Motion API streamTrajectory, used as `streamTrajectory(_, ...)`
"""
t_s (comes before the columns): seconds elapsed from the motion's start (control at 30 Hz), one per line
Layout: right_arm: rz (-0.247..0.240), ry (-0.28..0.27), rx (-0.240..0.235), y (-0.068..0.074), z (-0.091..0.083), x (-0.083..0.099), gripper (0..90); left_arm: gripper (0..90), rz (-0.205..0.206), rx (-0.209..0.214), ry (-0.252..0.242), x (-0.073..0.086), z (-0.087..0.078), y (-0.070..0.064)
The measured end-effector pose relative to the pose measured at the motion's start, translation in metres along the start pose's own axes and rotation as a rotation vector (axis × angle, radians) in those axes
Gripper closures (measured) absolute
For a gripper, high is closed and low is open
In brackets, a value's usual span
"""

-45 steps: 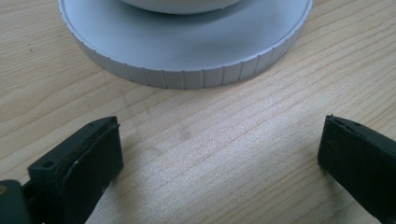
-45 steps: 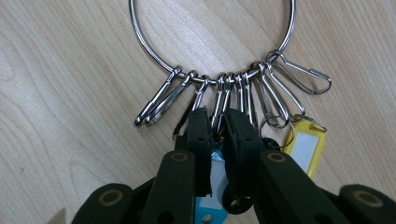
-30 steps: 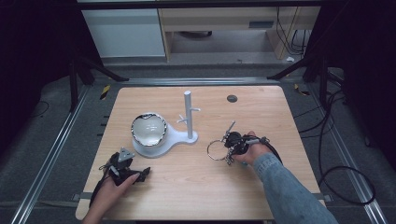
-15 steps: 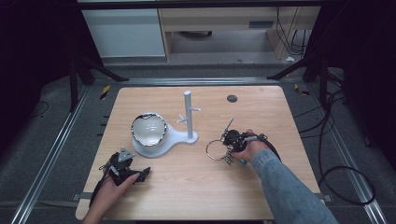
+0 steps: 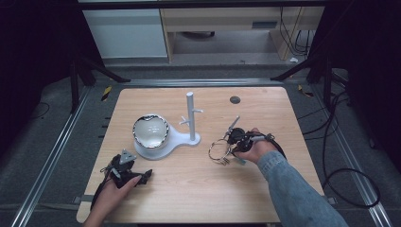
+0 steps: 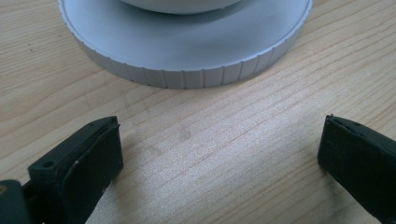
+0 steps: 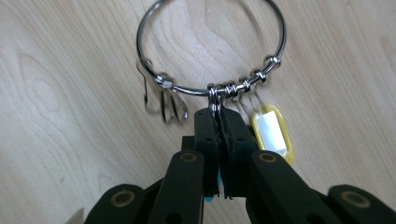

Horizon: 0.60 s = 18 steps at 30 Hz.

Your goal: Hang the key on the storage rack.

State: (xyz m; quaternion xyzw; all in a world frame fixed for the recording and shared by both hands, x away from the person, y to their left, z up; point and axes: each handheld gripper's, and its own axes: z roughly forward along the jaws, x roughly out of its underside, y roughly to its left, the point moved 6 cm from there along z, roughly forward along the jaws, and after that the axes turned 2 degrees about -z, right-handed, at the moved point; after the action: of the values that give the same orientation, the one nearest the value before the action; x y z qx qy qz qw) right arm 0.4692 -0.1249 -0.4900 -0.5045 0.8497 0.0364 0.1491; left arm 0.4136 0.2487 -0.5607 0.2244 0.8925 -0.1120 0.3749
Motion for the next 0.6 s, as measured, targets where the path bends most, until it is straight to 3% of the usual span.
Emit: streamTrajectory(0.6,-0.013,-0.066,0.063,-0.009,-0.043,-0.008,86.7,0.0,0.001,0.0,0.0,0.0,0.0,0.0)
